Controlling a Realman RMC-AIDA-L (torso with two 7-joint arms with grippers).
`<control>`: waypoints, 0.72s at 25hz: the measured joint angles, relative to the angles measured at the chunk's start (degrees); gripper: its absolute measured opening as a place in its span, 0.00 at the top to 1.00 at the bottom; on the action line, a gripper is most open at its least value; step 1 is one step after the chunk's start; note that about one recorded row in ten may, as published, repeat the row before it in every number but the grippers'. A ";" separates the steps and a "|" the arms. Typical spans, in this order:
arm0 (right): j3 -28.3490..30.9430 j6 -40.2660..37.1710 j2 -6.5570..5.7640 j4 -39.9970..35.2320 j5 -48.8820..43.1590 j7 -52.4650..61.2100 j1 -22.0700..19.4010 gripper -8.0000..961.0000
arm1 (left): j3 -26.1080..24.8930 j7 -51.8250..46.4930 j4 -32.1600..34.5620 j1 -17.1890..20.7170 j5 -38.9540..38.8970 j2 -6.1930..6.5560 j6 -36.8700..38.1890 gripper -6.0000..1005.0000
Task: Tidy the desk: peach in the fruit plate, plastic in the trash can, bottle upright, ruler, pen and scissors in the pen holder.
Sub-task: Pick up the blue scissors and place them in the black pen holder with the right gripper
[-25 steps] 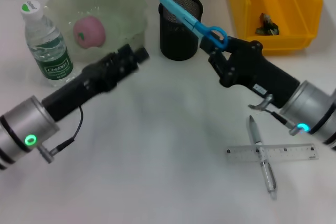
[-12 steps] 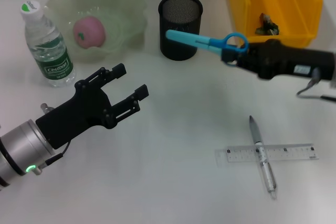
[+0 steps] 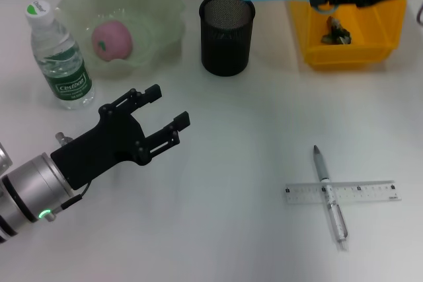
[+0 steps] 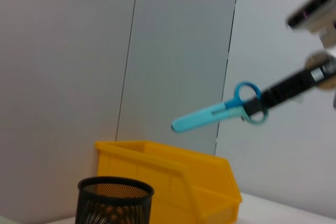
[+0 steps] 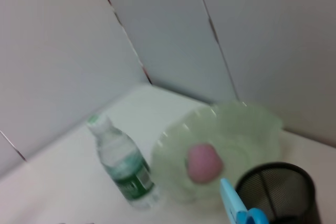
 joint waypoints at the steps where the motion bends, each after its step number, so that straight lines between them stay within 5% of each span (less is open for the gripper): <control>1: 0.00 0.00 0.00 0.00 0.00 0.00 0.00 0.90 | 0.00 0.00 0.00 0.00 0.00 0.00 0.00 0.25; 6: -2.70 1.40 -0.98 -0.96 -10.68 7.30 7.53 0.90 | 0.00 0.55 -0.30 0.06 -0.04 -0.01 -0.69 0.25; 18: -15.97 12.96 1.20 5.23 -22.03 14.04 17.51 0.90 | -0.53 3.74 -2.60 -0.11 -0.46 0.00 -2.20 0.25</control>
